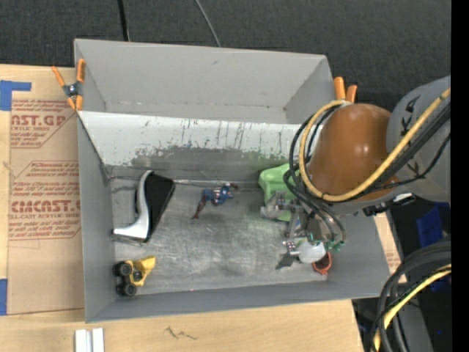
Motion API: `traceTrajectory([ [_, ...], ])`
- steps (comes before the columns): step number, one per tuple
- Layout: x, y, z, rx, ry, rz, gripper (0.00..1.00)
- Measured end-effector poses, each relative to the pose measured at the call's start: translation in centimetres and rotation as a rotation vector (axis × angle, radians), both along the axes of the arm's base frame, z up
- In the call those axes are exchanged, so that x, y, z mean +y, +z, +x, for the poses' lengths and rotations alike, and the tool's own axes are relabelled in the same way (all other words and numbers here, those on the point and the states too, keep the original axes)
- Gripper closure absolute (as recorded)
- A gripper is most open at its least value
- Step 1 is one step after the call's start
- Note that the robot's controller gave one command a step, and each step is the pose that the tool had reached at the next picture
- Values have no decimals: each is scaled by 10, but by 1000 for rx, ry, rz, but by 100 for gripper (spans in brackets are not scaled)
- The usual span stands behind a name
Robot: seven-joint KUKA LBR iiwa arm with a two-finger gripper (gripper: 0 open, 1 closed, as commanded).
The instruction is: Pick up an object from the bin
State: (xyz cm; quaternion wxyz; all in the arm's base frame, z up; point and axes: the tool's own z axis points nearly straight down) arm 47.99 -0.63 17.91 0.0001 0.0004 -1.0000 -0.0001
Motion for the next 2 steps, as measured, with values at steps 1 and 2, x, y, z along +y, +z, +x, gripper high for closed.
traceTrajectory([
  [1,-20,-11,42,-2,83,0,0],
  [2,-50,-26,49,-8,254,-1,0],
])
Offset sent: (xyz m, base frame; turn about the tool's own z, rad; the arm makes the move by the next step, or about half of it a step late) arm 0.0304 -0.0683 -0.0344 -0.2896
